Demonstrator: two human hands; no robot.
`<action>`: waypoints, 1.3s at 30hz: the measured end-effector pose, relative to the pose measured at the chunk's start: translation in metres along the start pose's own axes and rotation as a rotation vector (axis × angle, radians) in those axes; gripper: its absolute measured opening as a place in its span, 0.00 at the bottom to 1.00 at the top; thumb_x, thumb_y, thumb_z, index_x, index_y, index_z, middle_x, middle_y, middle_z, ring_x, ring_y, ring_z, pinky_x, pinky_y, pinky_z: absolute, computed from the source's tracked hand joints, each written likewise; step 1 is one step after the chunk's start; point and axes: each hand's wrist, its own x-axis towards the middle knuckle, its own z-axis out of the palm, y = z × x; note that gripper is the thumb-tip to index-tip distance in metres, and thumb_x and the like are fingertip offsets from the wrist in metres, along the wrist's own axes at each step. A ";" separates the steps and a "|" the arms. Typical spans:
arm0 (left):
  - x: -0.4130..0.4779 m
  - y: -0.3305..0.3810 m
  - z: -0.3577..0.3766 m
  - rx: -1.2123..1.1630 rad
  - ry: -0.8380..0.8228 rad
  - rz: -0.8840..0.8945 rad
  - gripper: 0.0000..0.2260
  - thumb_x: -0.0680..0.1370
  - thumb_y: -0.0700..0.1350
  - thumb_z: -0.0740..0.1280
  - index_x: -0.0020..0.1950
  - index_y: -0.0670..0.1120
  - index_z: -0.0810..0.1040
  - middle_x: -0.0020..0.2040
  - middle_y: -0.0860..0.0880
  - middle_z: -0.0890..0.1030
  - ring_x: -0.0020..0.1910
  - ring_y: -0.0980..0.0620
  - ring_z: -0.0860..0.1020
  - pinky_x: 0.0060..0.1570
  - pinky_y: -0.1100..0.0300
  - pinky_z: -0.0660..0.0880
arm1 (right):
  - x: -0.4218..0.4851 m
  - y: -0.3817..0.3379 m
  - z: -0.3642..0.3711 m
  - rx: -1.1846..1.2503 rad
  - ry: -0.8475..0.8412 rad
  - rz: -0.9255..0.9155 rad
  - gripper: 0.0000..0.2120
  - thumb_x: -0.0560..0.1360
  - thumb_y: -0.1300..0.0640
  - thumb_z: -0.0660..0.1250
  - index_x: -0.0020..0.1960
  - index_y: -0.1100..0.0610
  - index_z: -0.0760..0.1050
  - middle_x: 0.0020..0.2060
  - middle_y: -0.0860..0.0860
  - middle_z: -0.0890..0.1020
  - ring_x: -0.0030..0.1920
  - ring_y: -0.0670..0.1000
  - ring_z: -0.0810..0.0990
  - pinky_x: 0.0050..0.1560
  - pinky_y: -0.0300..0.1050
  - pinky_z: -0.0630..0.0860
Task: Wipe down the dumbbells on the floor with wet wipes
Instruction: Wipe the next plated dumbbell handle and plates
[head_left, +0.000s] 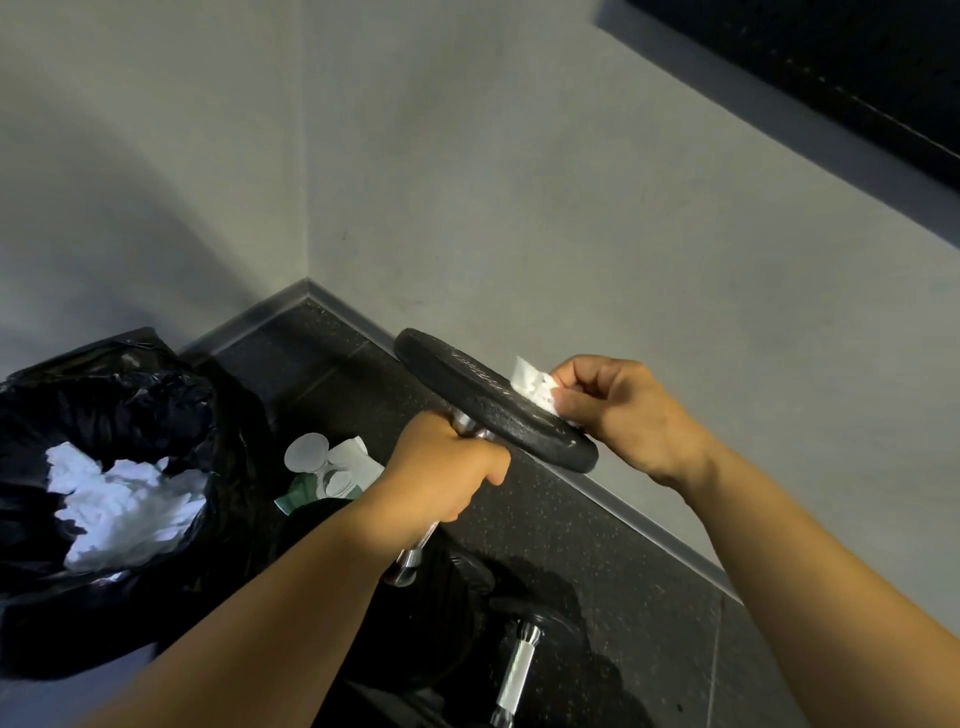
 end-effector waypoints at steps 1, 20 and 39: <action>0.001 0.000 -0.001 -0.013 -0.002 -0.018 0.17 0.68 0.34 0.66 0.26 0.47 0.62 0.23 0.51 0.61 0.20 0.54 0.59 0.21 0.66 0.60 | -0.005 -0.001 -0.002 0.003 -0.001 -0.007 0.05 0.78 0.66 0.63 0.44 0.63 0.76 0.30 0.47 0.75 0.29 0.39 0.71 0.32 0.29 0.68; 0.006 -0.003 -0.001 -0.013 0.063 -0.100 0.15 0.67 0.33 0.66 0.28 0.45 0.63 0.23 0.48 0.62 0.21 0.51 0.60 0.25 0.62 0.59 | -0.059 -0.043 0.003 0.064 0.115 0.042 0.14 0.75 0.56 0.67 0.34 0.64 0.78 0.30 0.61 0.75 0.31 0.59 0.66 0.33 0.48 0.65; 0.008 -0.003 -0.005 0.003 0.045 -0.115 0.13 0.67 0.34 0.66 0.29 0.45 0.65 0.23 0.49 0.63 0.22 0.51 0.61 0.25 0.61 0.61 | -0.056 -0.022 0.009 -0.293 0.177 -0.494 0.17 0.68 0.61 0.74 0.57 0.57 0.81 0.38 0.47 0.76 0.36 0.48 0.75 0.40 0.36 0.75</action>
